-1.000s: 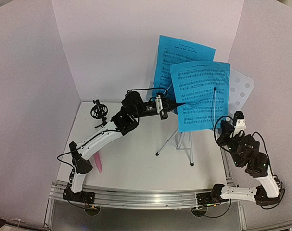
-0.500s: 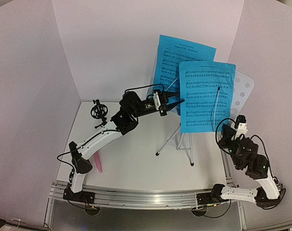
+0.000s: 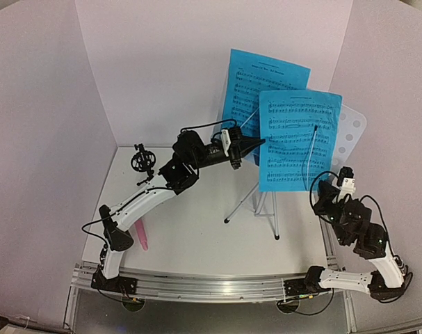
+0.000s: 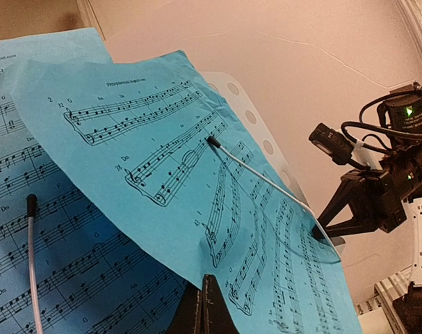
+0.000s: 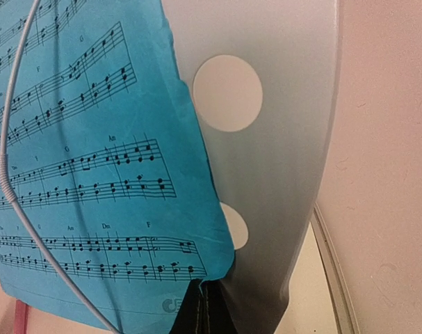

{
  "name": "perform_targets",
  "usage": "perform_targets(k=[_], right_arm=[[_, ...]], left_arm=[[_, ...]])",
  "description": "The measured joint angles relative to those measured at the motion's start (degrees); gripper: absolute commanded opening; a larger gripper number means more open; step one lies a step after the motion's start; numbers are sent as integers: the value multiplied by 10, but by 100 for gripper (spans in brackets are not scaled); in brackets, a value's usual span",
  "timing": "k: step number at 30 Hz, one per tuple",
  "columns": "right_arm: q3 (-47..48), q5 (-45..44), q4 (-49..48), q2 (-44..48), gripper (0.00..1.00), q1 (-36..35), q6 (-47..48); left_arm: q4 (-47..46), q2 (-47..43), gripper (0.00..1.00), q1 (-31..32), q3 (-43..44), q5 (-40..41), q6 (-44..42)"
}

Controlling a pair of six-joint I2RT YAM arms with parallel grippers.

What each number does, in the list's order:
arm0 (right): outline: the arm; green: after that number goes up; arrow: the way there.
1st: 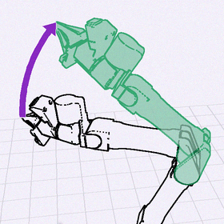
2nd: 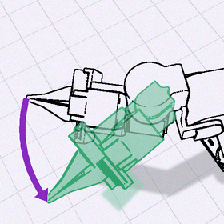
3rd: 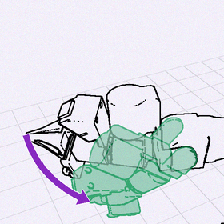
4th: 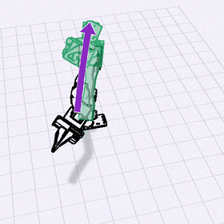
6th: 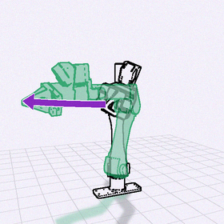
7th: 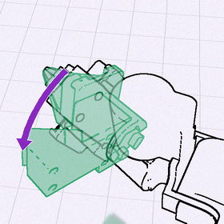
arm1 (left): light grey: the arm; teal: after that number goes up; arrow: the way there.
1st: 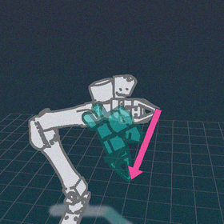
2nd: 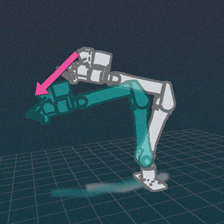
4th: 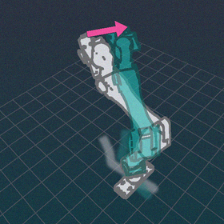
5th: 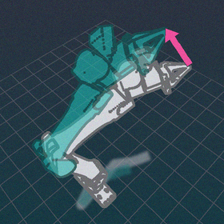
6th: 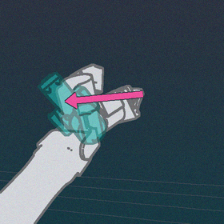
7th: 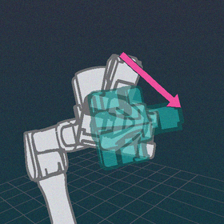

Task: Set up the instrument practice props

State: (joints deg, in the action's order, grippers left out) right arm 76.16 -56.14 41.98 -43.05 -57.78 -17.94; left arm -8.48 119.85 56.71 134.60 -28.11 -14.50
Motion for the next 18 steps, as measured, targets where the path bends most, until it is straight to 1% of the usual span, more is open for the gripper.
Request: perform_targets(k=[5,8,11,18], right_arm=[[0,25,-6,0,0,0,3],[0,37,-12,-3,0,0,4],[0,40,-18,-6,0,0,3],[0,36,-41,-2,0,0,18]], left_arm=[[-1,0,0,0,13,3,0],[-3,12,0,0,41,2,-6],[-19,28,0,0,63,-1,-17],[-69,46,0,-2,65,-2,-58]])
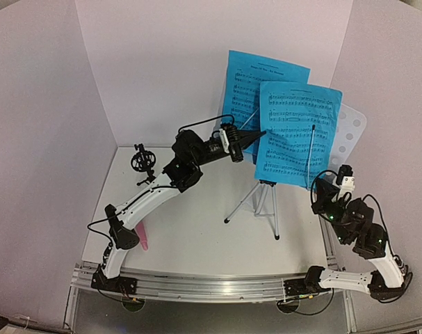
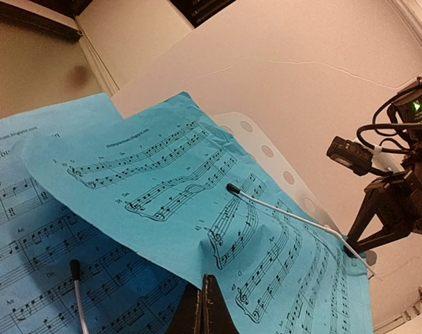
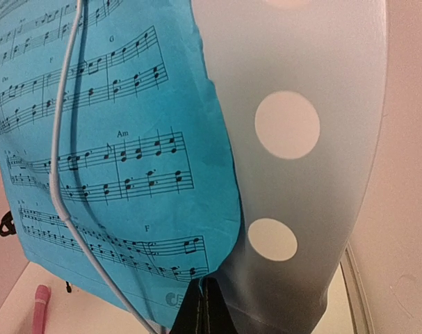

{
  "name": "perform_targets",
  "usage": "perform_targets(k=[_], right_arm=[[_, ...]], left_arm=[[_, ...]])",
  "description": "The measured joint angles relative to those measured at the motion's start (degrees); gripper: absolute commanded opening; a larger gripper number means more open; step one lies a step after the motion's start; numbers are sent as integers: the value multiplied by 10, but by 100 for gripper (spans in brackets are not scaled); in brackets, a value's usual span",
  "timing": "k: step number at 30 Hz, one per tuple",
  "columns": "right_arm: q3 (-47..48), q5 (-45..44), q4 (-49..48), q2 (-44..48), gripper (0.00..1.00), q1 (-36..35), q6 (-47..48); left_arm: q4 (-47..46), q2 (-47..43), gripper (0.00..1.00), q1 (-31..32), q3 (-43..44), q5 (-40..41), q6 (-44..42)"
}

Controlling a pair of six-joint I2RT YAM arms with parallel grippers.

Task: Set up the instrument practice props

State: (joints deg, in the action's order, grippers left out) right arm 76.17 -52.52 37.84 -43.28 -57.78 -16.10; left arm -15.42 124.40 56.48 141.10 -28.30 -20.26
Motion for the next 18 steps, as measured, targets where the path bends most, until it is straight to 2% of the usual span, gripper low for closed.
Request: perform_targets(k=[10,18], right_arm=[[-43,-3,-110,15,0,0,53],[-88,-27,-127,46,0,0,44]], left_arm=[[-26,20,0,-2,21,6,-38],[-28,35,0,0,33,11,-54]])
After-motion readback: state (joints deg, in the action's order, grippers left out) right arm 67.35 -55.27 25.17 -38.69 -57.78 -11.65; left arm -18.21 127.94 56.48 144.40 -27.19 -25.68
